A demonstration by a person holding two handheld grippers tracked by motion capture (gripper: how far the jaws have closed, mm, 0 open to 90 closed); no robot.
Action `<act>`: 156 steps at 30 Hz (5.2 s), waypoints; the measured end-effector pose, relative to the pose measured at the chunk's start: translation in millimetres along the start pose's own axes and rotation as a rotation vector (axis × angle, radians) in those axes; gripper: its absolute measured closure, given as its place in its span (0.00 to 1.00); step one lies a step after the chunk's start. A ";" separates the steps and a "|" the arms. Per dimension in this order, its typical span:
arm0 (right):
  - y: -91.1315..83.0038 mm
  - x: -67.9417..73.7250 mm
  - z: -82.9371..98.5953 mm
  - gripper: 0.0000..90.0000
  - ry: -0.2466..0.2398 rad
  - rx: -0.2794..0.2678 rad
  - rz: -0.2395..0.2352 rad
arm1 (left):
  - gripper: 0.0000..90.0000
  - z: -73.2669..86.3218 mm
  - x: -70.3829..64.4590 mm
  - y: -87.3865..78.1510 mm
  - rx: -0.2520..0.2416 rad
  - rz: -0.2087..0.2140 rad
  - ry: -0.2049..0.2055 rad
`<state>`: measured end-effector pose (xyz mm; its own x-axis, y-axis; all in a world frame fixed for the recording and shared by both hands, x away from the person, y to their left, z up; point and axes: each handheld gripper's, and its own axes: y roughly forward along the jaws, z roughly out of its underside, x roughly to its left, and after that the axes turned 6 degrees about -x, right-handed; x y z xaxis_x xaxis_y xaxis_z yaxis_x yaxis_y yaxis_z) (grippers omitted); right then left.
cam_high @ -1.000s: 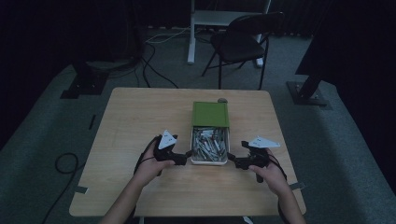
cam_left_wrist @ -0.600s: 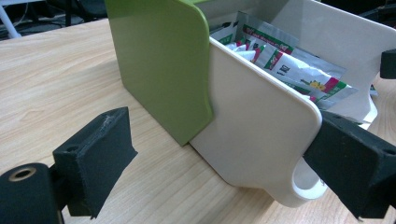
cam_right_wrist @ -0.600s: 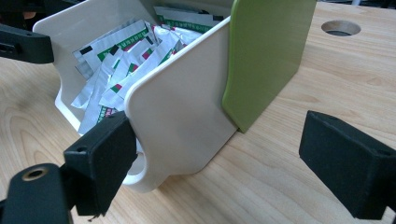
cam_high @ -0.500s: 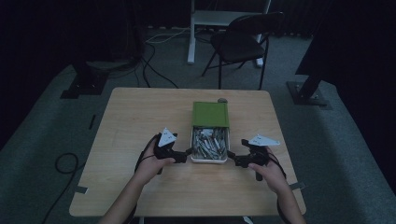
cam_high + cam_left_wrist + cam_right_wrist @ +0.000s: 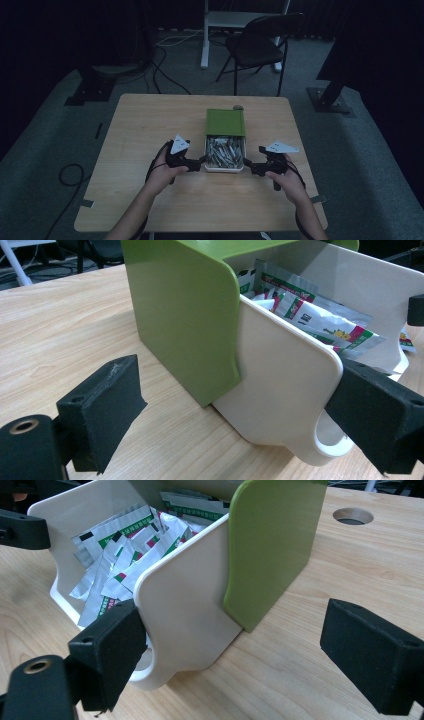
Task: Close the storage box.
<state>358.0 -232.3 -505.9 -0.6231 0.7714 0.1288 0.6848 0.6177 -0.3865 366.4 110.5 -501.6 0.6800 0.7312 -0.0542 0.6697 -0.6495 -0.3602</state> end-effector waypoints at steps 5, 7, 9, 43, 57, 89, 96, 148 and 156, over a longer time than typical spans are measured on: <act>2.6 -1.6 -2.4 0.12 0.003 0.006 0.013 | 0.11 -1.4 1.8 2.6 0.002 -0.007 -0.003; 3.9 -2.6 -3.3 0.12 0.010 0.006 0.018 | 0.11 -2.3 2.5 3.6 0.005 -0.009 0.002; 5.0 -3.4 -3.9 0.12 0.010 0.006 0.021 | 0.11 -3.1 2.7 4.5 0.005 -0.011 0.004; 21.1 -12.1 -8.9 0.12 0.058 -0.019 0.082 | 0.11 -8.5 14.1 19.9 -0.007 -0.056 -0.007; 27.8 -14.1 -11.1 0.12 0.080 -0.027 0.120 | 0.11 -11.0 17.0 25.8 -0.011 -0.081 -0.008; 38.8 -15.8 -15.8 0.12 0.106 -0.028 0.178 | 0.11 -15.0 20.5 37.5 0.001 -0.111 0.018; 38.0 -14.7 -14.2 0.12 0.127 -0.036 0.166 | 0.11 -18.3 14.7 34.8 -0.008 -0.089 0.019; 7.8 -4.0 27.1 0.12 0.075 0.001 0.167 | 0.11 8.9 20.8 -10.5 -0.005 -0.209 -0.039; 0.8 -1.8 33.4 0.12 0.069 0.006 0.163 | 0.11 17.4 24.0 -18.8 0.014 -0.223 -0.047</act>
<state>347.1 -238.3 -536.9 -0.4765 0.8701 0.1262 0.7723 0.4828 -0.4129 364.9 143.9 -512.3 0.5011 0.8653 -0.0148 0.7974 -0.4683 -0.3807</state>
